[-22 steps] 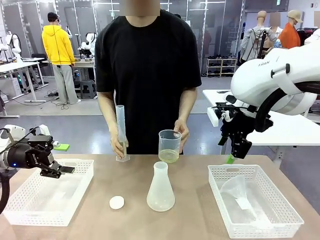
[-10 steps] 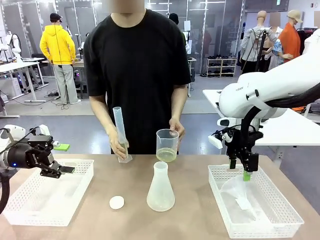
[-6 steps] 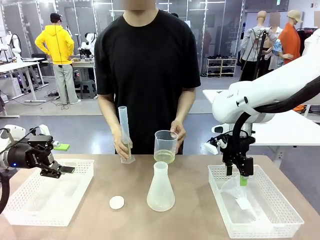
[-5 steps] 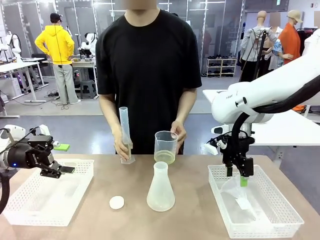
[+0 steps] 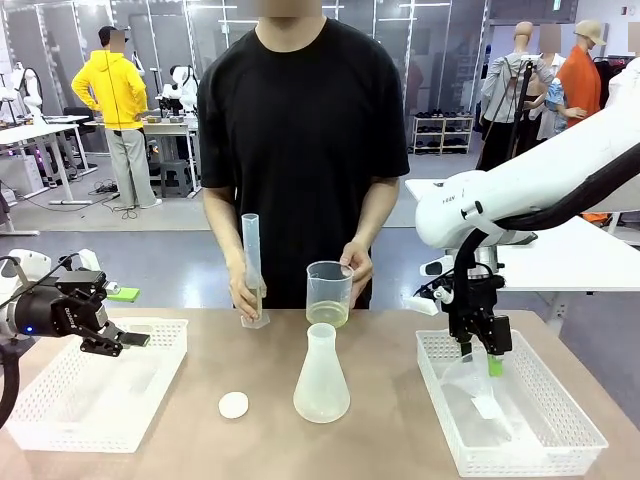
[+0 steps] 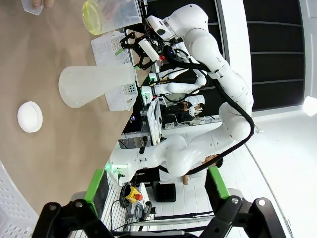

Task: Prepare the solutions needed for the experiment.
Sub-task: Pick up the Plastic Funnel and insert it into the Big flask.

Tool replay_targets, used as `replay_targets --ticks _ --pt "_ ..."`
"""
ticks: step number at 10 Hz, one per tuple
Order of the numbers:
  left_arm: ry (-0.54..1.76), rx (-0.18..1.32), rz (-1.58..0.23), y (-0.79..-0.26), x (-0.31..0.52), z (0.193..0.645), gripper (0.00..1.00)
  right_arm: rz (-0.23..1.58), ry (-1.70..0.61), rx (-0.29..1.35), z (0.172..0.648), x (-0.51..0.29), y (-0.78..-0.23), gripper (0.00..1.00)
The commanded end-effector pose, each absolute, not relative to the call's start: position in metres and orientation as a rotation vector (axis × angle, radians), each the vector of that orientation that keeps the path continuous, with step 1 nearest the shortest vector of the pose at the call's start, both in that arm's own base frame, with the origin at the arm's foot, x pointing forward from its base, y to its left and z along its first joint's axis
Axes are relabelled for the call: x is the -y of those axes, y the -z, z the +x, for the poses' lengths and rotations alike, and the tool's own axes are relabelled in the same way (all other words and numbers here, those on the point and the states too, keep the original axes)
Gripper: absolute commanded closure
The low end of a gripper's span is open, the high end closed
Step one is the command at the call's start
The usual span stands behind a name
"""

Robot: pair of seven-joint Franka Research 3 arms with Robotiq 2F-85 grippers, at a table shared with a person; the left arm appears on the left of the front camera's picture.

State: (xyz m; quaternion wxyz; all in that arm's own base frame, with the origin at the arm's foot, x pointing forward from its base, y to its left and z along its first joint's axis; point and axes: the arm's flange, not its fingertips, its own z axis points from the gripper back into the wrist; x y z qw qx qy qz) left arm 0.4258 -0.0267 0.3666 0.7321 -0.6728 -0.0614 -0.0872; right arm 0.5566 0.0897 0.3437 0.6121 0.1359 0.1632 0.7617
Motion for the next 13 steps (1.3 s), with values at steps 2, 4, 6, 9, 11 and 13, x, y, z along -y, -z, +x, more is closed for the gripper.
replay_targets --ticks 2,4,6,9,11,13 --pt "0.184 0.131 -1.477 -0.369 0.027 0.427 0.0 0.306 -1.765 -0.376 0.569 -0.089 -0.341 0.41" --pt "0.184 0.131 -1.477 -0.369 0.027 0.427 0.0 0.311 -1.777 -0.393 0.574 -0.088 -0.341 0.59" --pt "0.184 0.131 -1.477 -0.369 0.027 0.427 0.0 0.315 -1.792 -0.387 0.582 -0.089 -0.344 0.77" --pt "0.184 0.131 -1.477 -0.369 0.027 0.427 0.0 0.346 -1.811 -0.399 0.585 -0.089 -0.343 1.0" --pt "0.184 0.131 -1.477 -0.369 0.027 0.427 0.0 0.314 -1.802 -0.389 0.572 -0.088 -0.352 1.0" --pt "0.184 0.131 -1.477 -0.369 0.027 0.427 0.0 0.258 -1.758 -0.319 0.546 -0.084 -0.379 1.0"
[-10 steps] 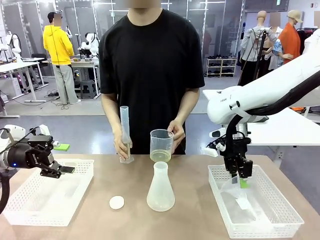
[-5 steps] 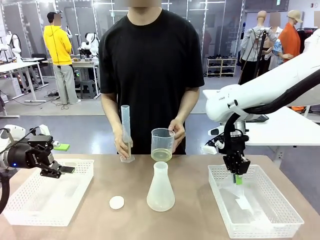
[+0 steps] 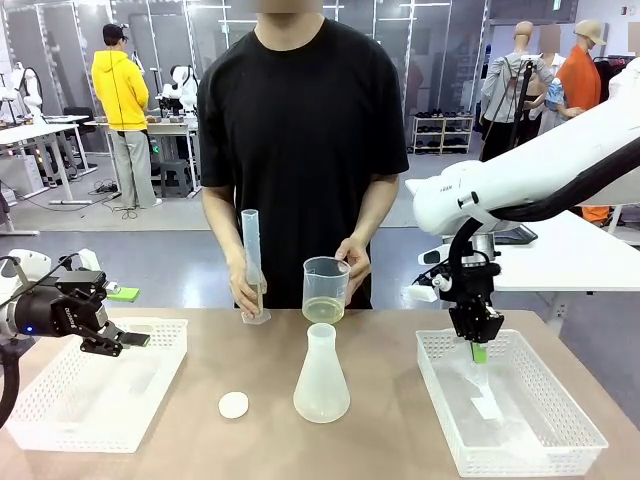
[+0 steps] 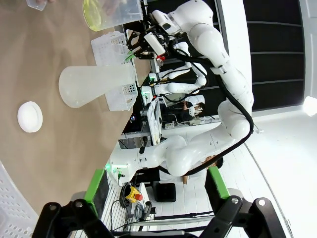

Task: Prepare the solutions needed for the experiment.
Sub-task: Pick up the Plastic Funnel and insert it into the Big flask.

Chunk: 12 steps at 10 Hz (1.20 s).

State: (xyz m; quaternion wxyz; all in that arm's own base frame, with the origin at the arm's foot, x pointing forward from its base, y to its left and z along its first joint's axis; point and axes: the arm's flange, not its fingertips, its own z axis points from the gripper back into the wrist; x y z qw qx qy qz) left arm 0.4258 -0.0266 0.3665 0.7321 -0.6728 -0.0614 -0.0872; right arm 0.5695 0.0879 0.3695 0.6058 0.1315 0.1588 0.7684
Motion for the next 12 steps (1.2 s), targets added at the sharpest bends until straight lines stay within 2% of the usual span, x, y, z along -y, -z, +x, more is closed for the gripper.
replay_targets --ticks 1,4,6,9,12 --pt "0.184 0.131 -1.477 -0.369 0.027 0.427 0.0 0.214 -1.717 -0.26 0.53 -0.081 -0.401 1.0" --pt "0.184 0.131 -1.477 -0.369 0.027 0.427 0.0 0.035 -1.657 -0.064 0.489 -0.092 -0.464 1.0" --pt "0.184 0.131 -1.477 -0.369 0.027 0.427 0.0 -0.174 -1.599 0.126 0.454 -0.108 -0.505 1.0" --pt "0.184 0.131 -1.477 -0.369 0.027 0.427 0.0 -0.42 -1.53 0.327 0.403 -0.12 -0.543 1.0" --pt "0.184 0.131 -1.477 -0.369 0.027 0.427 0.0 -0.481 -1.494 0.454 0.371 -0.125 -0.55 1.0"
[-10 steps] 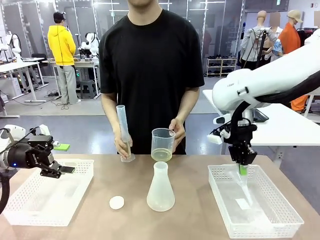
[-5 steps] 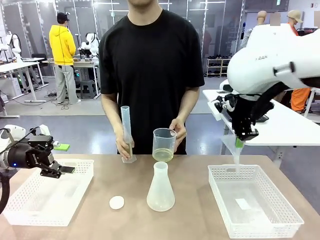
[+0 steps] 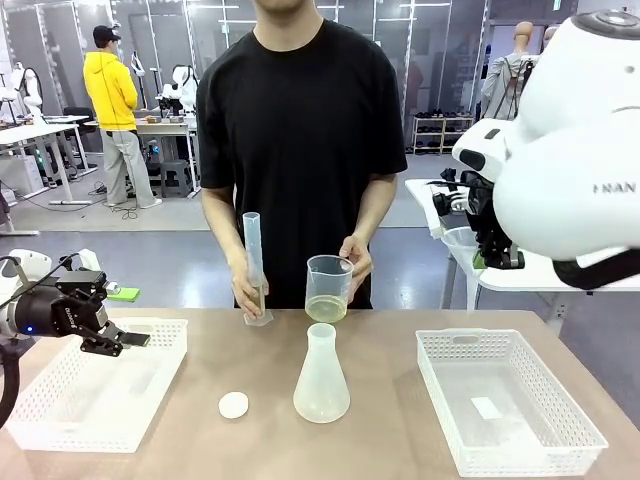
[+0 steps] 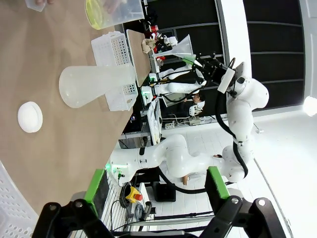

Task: Prepare the solutions needed for the experiment.
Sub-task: Pick up the Plastic Funnel and insert it into the Big flask.

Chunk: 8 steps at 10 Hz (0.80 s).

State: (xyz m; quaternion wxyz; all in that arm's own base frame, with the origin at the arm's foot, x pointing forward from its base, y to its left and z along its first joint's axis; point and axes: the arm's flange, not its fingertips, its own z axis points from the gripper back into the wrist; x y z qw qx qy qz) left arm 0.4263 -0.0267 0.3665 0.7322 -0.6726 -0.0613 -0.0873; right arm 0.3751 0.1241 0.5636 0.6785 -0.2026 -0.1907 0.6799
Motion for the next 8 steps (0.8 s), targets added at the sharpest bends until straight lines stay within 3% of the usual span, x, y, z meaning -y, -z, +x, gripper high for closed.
replay_targets --ticks 1,7,8 --pt "0.184 0.131 -1.477 -0.3694 0.0273 0.4275 0.0 -0.427 -1.54 0.402 0.3864 -0.1234 -0.566 1.0" --pt "0.184 0.131 -1.477 -0.3694 0.0273 0.4275 0.0 -0.427 -1.54 0.402 0.3864 -0.1234 -0.566 1.0" --pt "0.184 0.131 -1.477 -0.3694 0.0273 0.4275 0.0 -0.42 -1.543 0.412 0.3854 -0.122 -0.5634 0.94"
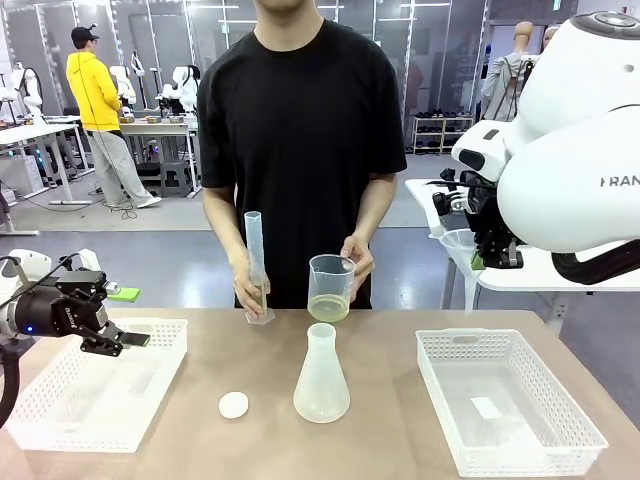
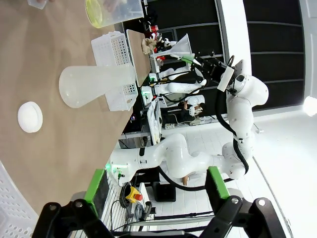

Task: Prepare the solutions needed for the experiment.
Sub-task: Pick up the Plastic Funnel and insert it into the Big flask.

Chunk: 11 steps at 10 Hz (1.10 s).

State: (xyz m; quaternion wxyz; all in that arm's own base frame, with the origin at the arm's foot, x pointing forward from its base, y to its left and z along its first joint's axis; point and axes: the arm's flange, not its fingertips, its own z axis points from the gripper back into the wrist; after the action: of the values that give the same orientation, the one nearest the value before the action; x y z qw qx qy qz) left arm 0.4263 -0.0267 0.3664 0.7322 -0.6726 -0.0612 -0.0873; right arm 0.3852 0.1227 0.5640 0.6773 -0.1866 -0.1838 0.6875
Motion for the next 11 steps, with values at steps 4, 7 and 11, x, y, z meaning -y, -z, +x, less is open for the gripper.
replay_targets --ticks 4,7,11 --pt "0.184 0.131 -1.477 -0.369 0.027 0.427 0.0 -0.517 -1.788 0.6 0.362 -0.206 -0.596 0.94" --pt "0.184 0.131 -1.477 -0.369 0.027 0.427 0.0 -0.466 -1.981 0.776 0.348 -0.246 -0.609 0.94" --pt "0.184 0.131 -1.477 -0.369 0.027 0.427 0.0 -0.501 -2.073 0.83 0.361 -0.275 -0.605 0.94"
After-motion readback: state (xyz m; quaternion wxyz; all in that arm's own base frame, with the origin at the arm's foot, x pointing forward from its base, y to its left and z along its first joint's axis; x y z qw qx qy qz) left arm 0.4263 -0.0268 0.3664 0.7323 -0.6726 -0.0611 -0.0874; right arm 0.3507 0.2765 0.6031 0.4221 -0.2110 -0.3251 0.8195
